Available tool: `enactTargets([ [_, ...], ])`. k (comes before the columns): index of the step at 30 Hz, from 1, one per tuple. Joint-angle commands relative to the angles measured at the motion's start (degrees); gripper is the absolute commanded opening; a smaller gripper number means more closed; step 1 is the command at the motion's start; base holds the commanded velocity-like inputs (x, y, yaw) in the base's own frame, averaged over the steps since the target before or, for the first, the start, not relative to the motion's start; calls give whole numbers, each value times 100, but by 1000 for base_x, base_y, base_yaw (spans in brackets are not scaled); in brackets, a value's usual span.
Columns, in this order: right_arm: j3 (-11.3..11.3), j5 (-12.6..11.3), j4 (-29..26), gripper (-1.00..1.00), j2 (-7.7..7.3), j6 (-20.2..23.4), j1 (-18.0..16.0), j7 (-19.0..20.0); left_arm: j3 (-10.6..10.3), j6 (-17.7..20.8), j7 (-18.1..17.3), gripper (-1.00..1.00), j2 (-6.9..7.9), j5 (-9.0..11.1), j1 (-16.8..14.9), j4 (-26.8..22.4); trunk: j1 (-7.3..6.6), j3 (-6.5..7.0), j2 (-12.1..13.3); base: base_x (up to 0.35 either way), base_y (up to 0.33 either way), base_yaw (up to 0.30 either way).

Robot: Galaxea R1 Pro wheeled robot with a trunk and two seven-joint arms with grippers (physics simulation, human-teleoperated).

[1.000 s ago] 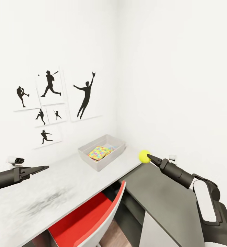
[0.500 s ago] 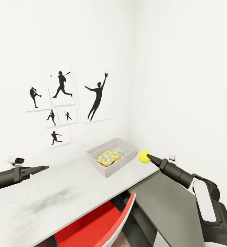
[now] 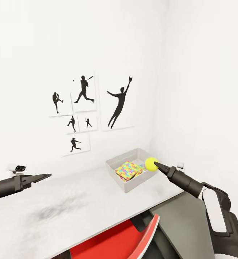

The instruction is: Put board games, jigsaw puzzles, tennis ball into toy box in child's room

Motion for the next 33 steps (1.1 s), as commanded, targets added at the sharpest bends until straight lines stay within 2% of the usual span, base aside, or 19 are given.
enactTargets([
  [1,-11,16,-1,-100,0,31,-2,30,-2,61,-25,100,1,-6,-4,3,3,0,-4,103,1,282],
  [14,-11,10,-1,-100,0,31,-2,30,-2,61,-25,100,-1,-6,-4,3,3,21,-4,150,-43,266],
  [18,-17,-11,1,-100,0,31,-2,30,-2,61,-25,100,-3,-4,-4,3,3,22,-4,235,-64,62],
  [21,-20,18,17,-100,96,42,-2,13,7,53,-25,100,-71,2,-2,3,3,22,-4,79,0,0],
  [24,-21,19,20,-100,98,46,-2,13,7,52,-25,100,-82,3,-1,3,3,22,-4,58,0,0],
  [27,-12,10,30,-100,22,30,-2,17,7,52,-25,100,-109,3,3,3,3,22,-4,20,0,0],
  [33,-12,9,34,-100,-7,23,-2,29,7,52,-25,100,-122,3,5,3,3,22,-4,138,0,0],
])
